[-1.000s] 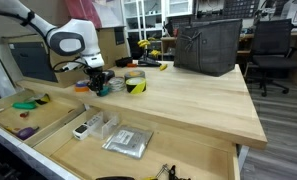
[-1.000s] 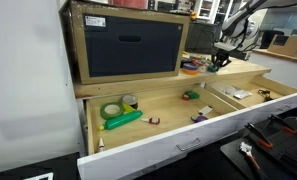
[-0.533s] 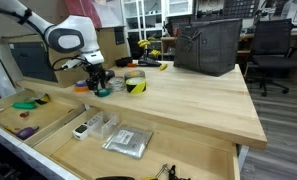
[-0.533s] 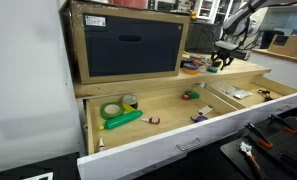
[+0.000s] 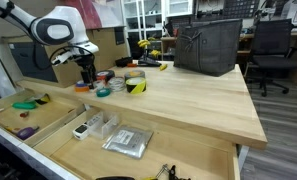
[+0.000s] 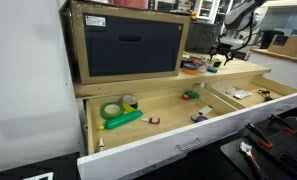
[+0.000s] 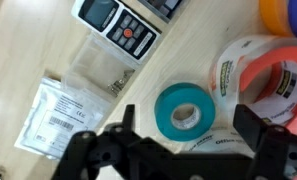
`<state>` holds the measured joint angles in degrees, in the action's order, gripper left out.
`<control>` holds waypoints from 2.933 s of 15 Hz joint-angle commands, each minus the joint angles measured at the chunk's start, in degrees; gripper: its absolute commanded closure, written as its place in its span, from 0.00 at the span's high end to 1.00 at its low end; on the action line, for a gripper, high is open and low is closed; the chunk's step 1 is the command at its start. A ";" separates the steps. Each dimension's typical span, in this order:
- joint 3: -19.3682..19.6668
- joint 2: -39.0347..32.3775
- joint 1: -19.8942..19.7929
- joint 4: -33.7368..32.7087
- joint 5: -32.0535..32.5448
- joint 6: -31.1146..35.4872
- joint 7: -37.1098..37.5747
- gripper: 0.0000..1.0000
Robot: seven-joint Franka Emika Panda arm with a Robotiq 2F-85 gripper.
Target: Take the green tape out of the drawer
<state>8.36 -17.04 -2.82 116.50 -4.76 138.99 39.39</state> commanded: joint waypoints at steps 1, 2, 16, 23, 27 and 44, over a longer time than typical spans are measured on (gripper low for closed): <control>-1.03 4.40 1.36 5.53 3.23 0.41 -7.19 1.00; -1.36 4.95 1.84 6.63 4.30 0.70 -8.84 1.00; -4.96 4.97 8.54 14.88 18.91 8.83 -15.14 1.00; -8.50 6.88 10.17 18.49 16.91 10.11 -19.09 1.00; -10.79 8.08 9.95 20.10 12.89 8.89 -23.22 1.00; -15.62 31.71 10.49 26.62 7.16 -10.43 -23.48 1.00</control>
<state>-6.18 9.28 7.55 140.93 4.59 131.59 16.80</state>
